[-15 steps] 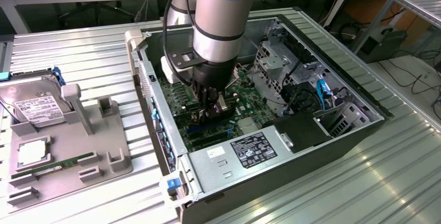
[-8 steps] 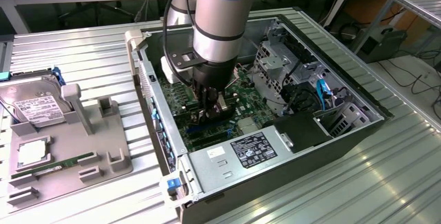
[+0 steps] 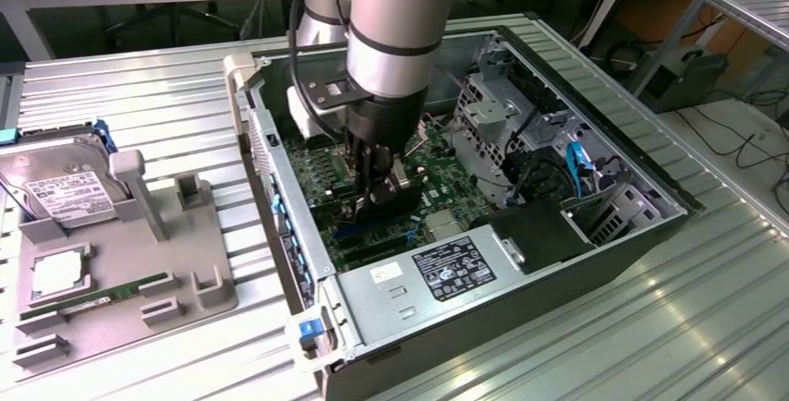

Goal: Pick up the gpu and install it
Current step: 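Press down on the gpu until it lock into place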

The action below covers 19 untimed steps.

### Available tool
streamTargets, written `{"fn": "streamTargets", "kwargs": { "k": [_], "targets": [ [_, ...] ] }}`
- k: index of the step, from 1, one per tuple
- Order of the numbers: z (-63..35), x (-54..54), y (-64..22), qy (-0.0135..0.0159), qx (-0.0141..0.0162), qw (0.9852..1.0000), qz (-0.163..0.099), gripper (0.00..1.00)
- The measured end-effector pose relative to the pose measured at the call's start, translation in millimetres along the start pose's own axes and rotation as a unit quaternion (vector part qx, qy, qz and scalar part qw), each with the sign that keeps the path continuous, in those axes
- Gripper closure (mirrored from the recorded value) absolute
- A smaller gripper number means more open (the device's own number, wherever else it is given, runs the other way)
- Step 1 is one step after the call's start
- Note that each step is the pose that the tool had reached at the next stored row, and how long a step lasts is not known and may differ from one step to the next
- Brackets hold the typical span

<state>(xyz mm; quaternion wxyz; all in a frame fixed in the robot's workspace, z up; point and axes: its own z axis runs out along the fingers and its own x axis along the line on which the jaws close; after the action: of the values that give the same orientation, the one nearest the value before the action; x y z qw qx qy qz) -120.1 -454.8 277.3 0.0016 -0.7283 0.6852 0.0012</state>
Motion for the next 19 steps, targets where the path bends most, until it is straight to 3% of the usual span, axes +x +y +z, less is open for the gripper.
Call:
{"fn": "streamTargets", "kwargs": {
  "k": [4, 7, 19],
  "targets": [
    [-16.3, -0.4, -0.1, 0.0000, 0.0000, 1.0000, 0.000, 0.67],
    [-16.8, -2.0, -0.1, -0.0001, 0.0001, 1.0000, 0.000, 0.87],
    [3.4, -6.8, 9.1, 0.0007, 0.0019, 1.0000, 0.000, 0.89]
  ]
}}
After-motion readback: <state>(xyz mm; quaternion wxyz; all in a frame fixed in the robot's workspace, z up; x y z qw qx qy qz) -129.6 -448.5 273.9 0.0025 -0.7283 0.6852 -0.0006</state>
